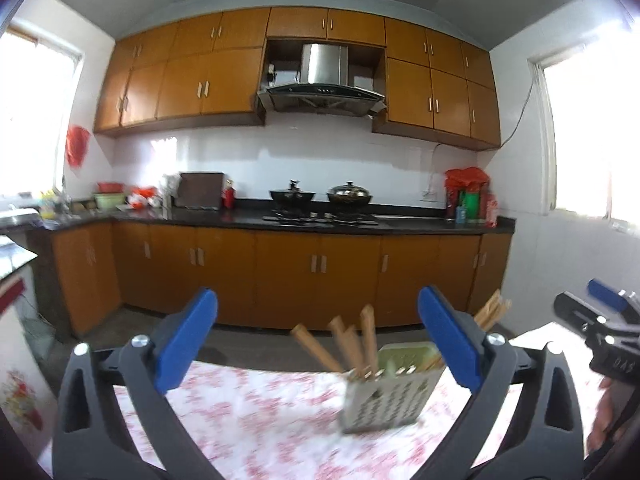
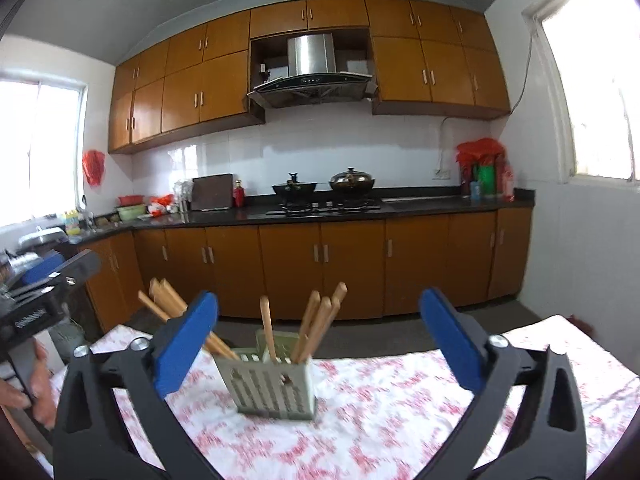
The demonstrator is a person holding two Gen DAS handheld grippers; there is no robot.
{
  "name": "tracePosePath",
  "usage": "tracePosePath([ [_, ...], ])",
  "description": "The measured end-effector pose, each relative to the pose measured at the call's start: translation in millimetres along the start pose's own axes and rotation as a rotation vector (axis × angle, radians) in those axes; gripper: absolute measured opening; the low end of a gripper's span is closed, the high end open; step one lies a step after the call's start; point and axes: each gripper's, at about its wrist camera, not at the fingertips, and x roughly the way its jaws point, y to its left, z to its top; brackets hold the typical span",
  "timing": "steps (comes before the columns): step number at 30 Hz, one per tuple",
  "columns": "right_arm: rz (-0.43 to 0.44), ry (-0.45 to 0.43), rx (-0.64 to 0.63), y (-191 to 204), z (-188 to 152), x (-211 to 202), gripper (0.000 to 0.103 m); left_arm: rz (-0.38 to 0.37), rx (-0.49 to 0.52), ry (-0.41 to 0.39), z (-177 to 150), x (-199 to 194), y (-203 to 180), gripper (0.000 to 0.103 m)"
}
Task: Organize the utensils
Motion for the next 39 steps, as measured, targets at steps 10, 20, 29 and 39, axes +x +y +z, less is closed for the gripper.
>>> tracePosePath([
  [10,-0.042,0.158,-0.049,19.8,-62.6,-18.3,0.101,0.105,0.027,0.134,-82.5,-54.8,16.2,0.099],
  [20,-0.053,0.224,-0.045,32.3,-108.2,-33.3,0.101,0.122,0.030,0.246,-126.0,-64.5,17.0,0.099],
  [29,-0.063,0.260,-0.012,25.4,-125.3,-38.9,0.101,0.105,0.043,0.284,-139.2,-64.7,11.1,0.099],
  [39,-0.067,0.279,-0.006,23.2,-129.6,-38.3,0.101,0.088,0.037,0.314,-141.5,-59.8,6.6,0.099],
])
